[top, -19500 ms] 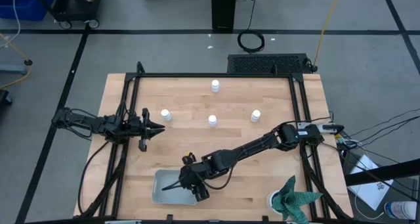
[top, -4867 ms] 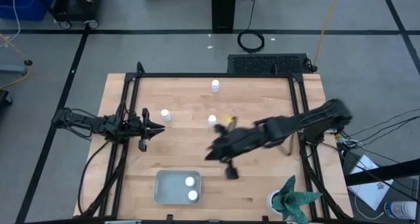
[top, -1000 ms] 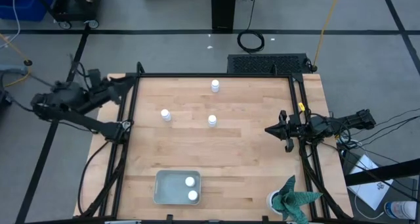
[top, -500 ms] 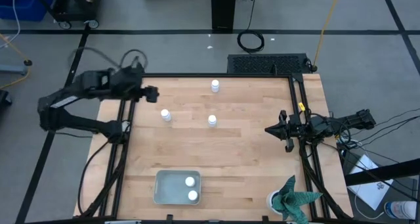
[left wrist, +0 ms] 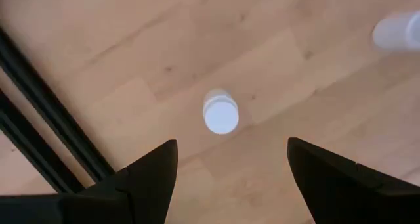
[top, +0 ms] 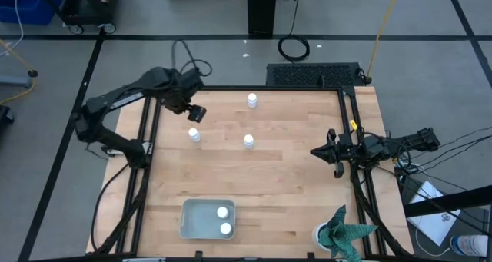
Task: Pick and place pill bottles into a basket
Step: Put the white medicine bottle into the gray bin
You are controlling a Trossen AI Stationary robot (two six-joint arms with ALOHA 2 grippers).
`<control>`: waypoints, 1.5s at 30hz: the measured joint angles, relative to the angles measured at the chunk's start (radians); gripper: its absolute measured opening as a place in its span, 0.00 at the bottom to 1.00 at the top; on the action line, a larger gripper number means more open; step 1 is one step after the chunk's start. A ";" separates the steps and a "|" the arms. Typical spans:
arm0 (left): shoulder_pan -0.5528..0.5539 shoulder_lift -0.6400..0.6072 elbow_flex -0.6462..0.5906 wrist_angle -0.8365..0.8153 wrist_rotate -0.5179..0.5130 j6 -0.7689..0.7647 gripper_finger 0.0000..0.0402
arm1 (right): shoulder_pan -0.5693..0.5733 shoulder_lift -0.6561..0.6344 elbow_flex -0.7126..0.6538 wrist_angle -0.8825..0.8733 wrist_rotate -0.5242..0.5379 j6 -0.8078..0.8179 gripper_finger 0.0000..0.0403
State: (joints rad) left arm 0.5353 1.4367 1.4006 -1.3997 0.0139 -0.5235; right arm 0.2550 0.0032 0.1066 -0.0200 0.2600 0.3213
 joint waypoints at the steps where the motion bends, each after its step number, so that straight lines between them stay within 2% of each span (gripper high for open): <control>1: 0.003 0.015 0.000 -0.006 0.007 0.019 0.72 | 0.000 0.000 0.000 0.000 0.000 0.000 0.01; 7: 0.000 0.042 -0.029 0.031 0.010 0.067 0.68 | 0.000 0.000 0.000 0.000 0.000 0.000 0.01; 10: 0.000 0.036 -0.088 0.060 0.002 0.040 0.66 | 0.000 0.000 0.000 0.000 0.000 0.000 0.01; 19: 0.004 0.033 -0.247 0.179 0.061 0.015 0.64 | 0.000 0.000 0.000 0.000 0.000 0.000 0.01; 45: -0.021 0.033 -0.415 0.363 0.041 -0.047 0.64 | 0.000 0.000 0.000 0.000 0.000 0.000 0.01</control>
State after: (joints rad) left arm 0.5144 1.4696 0.9858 -1.0364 0.0550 -0.5705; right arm 0.2547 0.0032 0.1066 -0.0200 0.2600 0.3210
